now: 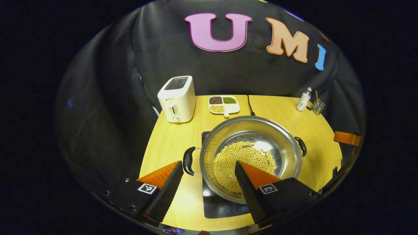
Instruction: First push the handle of the pot to place it horizontally, then grasp the pot with both hands and set it on the induction cooktop.
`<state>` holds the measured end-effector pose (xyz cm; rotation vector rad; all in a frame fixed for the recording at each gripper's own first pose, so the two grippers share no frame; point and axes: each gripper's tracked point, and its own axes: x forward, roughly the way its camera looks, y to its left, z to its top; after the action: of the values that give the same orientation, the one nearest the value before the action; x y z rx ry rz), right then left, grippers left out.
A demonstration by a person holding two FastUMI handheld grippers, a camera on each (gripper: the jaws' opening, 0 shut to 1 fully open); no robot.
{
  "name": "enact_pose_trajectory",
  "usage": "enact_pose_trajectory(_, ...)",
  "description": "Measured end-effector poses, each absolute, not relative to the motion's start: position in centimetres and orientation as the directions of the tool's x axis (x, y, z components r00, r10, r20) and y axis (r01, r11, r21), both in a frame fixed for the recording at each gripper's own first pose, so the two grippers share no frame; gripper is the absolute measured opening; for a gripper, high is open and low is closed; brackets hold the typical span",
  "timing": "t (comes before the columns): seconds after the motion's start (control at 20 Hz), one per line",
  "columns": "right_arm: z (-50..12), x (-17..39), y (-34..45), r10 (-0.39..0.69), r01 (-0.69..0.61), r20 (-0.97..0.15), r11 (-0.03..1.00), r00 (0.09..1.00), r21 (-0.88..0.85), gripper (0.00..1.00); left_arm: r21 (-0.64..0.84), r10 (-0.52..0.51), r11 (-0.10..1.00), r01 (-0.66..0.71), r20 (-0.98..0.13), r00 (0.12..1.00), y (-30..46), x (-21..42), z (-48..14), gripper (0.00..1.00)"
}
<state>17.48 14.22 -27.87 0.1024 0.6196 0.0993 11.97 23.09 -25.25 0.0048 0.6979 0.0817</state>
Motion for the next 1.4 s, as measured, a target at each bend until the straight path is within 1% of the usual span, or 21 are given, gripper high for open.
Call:
enact_pose_trajectory(0.05, -27.0, 17.1, 13.5, 0.124, -0.069, -0.556, 0.991, 0.822, 0.119, 1.00, 0.037, 0.080, 0.997, -0.073, -0.629, 0.773, 22.0, 11.6, -24.4, 0.98)
enact_pose_trajectory(0.2, -24.0, 16.4, 10.9, 0.133, -0.095, -0.503, 0.990, 0.854, 0.101, 1.00, 0.046, 0.095, 0.995, -0.084, -0.570, 0.816, 18.3, 11.0, -21.5, 0.98)
enact_pose_trajectory(0.3, -21.9, 16.2, 9.4, 0.161, -0.128, -0.469, 0.987, 0.868, 0.102, 1.00, 0.028, 0.094, 0.995, -0.093, -0.531, 0.842, 14.7, 10.9, -19.7, 0.97)
enact_pose_trajectory(0.35, -20.6, 16.2, 8.6, 0.175, -0.144, -0.446, 0.984, 0.878, 0.102, 0.93, 0.015, 0.089, 0.995, -0.094, -0.507, 0.857, 12.9, 10.9, -18.6, 0.97)
enact_pose_trajectory(0.4, -19.2, 16.2, 7.7, 0.185, -0.158, -0.420, 0.982, 0.888, 0.100, 0.93, 0.001, 0.085, 0.995, -0.097, -0.479, 0.874, 11.2, 11.2, -17.4, 0.97)
enact_pose_trajectory(0.45, -17.8, 16.3, 6.8, 0.195, -0.171, -0.396, 0.981, 0.897, 0.096, 1.00, -0.009, 0.084, 0.995, -0.099, -0.449, 0.890, 9.8, 11.6, -16.3, 0.97)
enact_pose_trajectory(0.5, -16.4, 16.3, 6.0, 0.205, -0.183, -0.373, 0.979, 0.905, 0.093, 1.00, -0.014, 0.088, 0.995, -0.104, -0.424, 0.901, 8.3, 11.8, -15.4, 0.97)
enact_pose_trajectory(0.55, -14.9, 16.3, 5.2, 0.217, -0.197, -0.346, 0.976, 0.913, 0.091, 0.92, -0.013, 0.093, 0.994, -0.107, -0.400, 0.912, 6.9, 11.9, -14.2, 0.97)
enact_pose_trajectory(0.6, -13.1, 16.4, 4.3, 0.225, -0.210, -0.312, 0.974, 0.923, 0.083, 0.92, -0.009, 0.096, 0.994, -0.107, -0.372, 0.923, 5.5, 12.2, -13.2, 0.97)
enact_pose_trajectory(0.8, -6.5, 16.7, 0.7, 0.225, -0.226, -0.173, 0.974, 0.959, 0.017, 0.92, 0.008, 0.098, 0.995, -0.099, -0.219, 0.971, -0.4, 12.6, -7.3, 0.96)
enact_pose_trajectory(1.0, -0.1, 15.1, -2.7, 0.222, -0.225, -0.054, 0.972, 0.974, -0.063, 0.92, 0.059, 0.115, 0.992, -0.111, -0.054, 0.992, -5.6, 12.0, -1.8, 0.96)
enact_pose_trajectory(1.05, 1.1, 14.6, -3.5, 0.222, -0.224, -0.029, 0.972, 0.975, -0.071, 0.92, 0.060, 0.110, 0.992, -0.109, -0.020, 0.994, -7.0, 11.7, -0.7, 0.94)
enact_pose_trajectory(1.1, 1.9, 13.9, -4.3, 0.217, -0.217, -0.007, 0.973, 0.976, -0.080, 0.92, 0.055, 0.107, 0.993, -0.108, 0.013, 0.994, -8.4, 11.2, 0.2, 0.96)
enact_pose_trajectory(1.2, 3.0, 12.8, -6.2, 0.197, -0.193, 0.034, 0.977, 0.980, -0.094, 0.93, 0.046, 0.099, 0.994, -0.102, 0.064, 0.993, -10.6, 10.3, 1.3, 0.96)
enact_pose_trajectory(1.4, 3.2, 9.9, -8.8, 0.176, -0.169, 0.051, 0.979, 0.983, -0.111, 0.93, 0.038, 0.093, 0.995, -0.096, 0.083, 0.992, -13.1, 8.9, 1.6, 0.97)
